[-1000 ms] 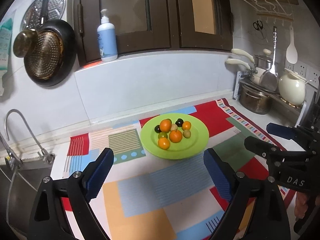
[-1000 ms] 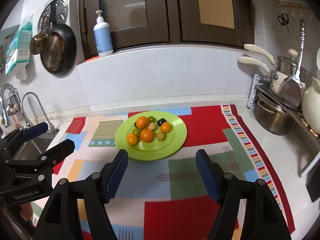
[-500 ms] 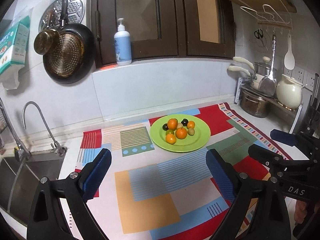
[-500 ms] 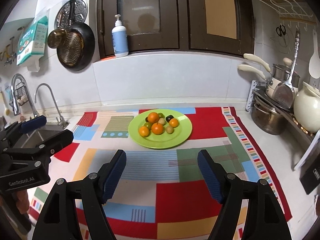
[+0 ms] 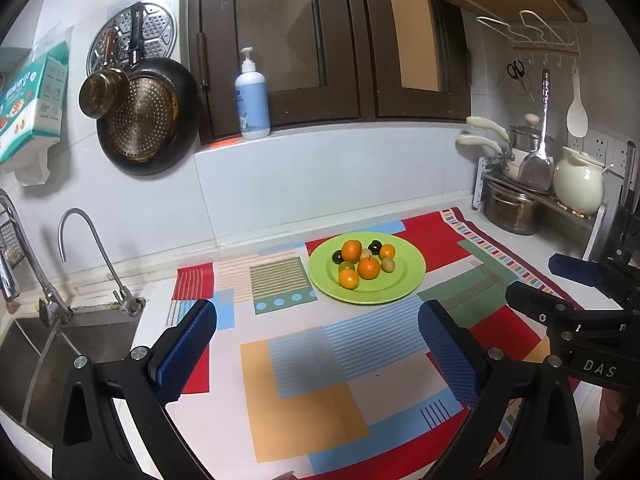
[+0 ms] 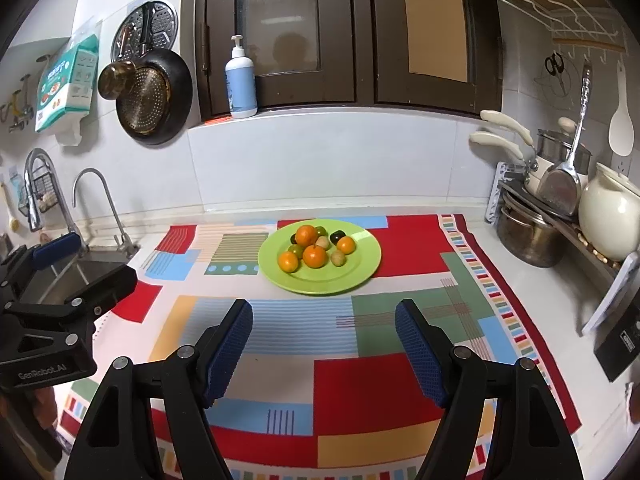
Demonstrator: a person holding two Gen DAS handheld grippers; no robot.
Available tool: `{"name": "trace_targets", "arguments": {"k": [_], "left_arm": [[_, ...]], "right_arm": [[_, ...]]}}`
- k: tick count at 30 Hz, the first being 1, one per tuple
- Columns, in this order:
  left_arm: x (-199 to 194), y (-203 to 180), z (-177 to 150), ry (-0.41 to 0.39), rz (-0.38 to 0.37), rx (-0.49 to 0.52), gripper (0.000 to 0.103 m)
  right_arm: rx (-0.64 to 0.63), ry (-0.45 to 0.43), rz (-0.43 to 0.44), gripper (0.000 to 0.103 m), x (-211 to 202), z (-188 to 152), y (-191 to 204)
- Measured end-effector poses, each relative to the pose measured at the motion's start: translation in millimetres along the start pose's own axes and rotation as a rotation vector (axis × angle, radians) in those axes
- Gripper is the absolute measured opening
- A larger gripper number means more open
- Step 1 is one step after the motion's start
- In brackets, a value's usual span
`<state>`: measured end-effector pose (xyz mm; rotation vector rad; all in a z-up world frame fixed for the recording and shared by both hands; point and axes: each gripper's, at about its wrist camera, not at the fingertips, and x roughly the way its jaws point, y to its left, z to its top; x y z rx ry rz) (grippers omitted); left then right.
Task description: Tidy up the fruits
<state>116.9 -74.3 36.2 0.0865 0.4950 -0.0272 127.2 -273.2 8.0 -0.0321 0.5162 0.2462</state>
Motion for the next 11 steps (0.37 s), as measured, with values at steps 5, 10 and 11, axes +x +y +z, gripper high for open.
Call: {"name": "trace_targets", "arguments": {"k": [5,10,11], "left_arm": [[1.4,0.1,-1.0,0.007,-0.008,-0.009,0.103],[3.5,0.1,-2.1,0.015,-0.007,-0.018,0.103],[3.9,0.4,-2.2,0.017,-0.008,-0.020,0.103]], "right_arm": [[0.005,-0.002,-0.005,0.074,-0.4,-0.2,-0.5],[0.005,0.000,-0.008,0.074,0.4,0.9,-1.3],[0.006,0.003,-0.008,0.074,1.1,1.0,-1.6]]}}
